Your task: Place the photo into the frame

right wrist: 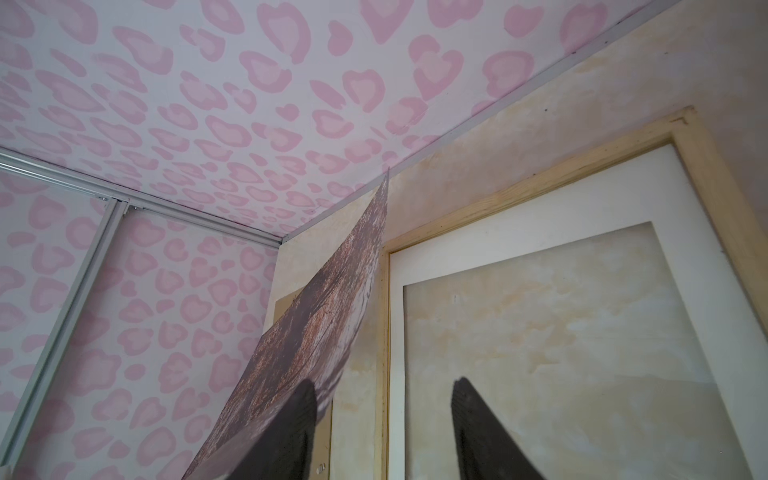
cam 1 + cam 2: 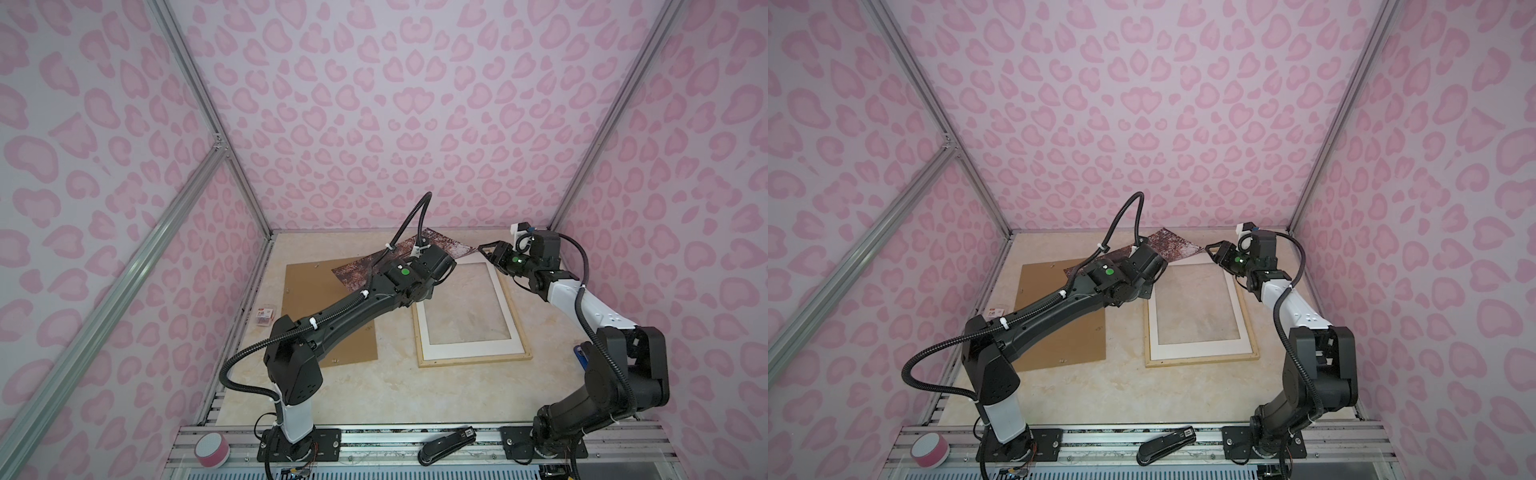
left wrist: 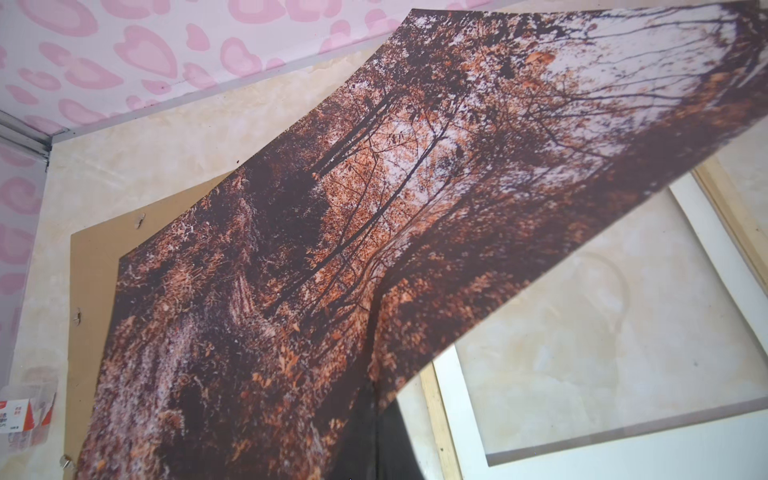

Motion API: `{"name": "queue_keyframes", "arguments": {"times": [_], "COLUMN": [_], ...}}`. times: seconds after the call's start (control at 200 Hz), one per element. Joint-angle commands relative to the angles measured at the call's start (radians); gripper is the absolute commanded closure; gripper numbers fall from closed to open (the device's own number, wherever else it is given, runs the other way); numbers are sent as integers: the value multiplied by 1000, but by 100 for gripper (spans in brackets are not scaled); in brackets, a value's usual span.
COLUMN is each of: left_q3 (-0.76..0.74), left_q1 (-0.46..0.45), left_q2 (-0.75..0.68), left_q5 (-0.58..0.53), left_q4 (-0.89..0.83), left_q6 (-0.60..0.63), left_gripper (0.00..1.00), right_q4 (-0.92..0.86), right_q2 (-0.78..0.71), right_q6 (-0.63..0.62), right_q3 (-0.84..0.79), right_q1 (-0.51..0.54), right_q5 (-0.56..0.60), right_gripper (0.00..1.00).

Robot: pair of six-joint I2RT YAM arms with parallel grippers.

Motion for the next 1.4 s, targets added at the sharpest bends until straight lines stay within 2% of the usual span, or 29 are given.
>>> {"name": "queue_keyframes", "arguments": {"times": [0.0,0.465,0.68,0.755,1.134,1.264,1.394], "left_q3": [24,102,210,289,587,523,260], "left_q1": [0,-2,-2,-2,0,27,89], "left_q2": [7,14,24,52,143,110,14], "left_q5": [15,96,266,307,400,429,452], "left_q4": [13,24,58,49,106,171,317], "left_q6": [18,44,37,31,-43,-143,-256], "left_gripper": [96,96,96,96,97,96,96], "right_q4": [-25,-122,-192,-191,-209,-229,-236], "right_q2": [-10,-13,19,26,26,23,21], "right_q6": [-21,-88,-152,-162,-199,-209,-217], "right_q3": [-14,23,35,21,-25,-27,-33], "right_q1": [-21,-125,-152,-165,-206,-211,-213], "right_q5": [-16,-42,-40,-44,-61,-55,-52], "right_gripper": [47,46,46,46,47,46,46]}}
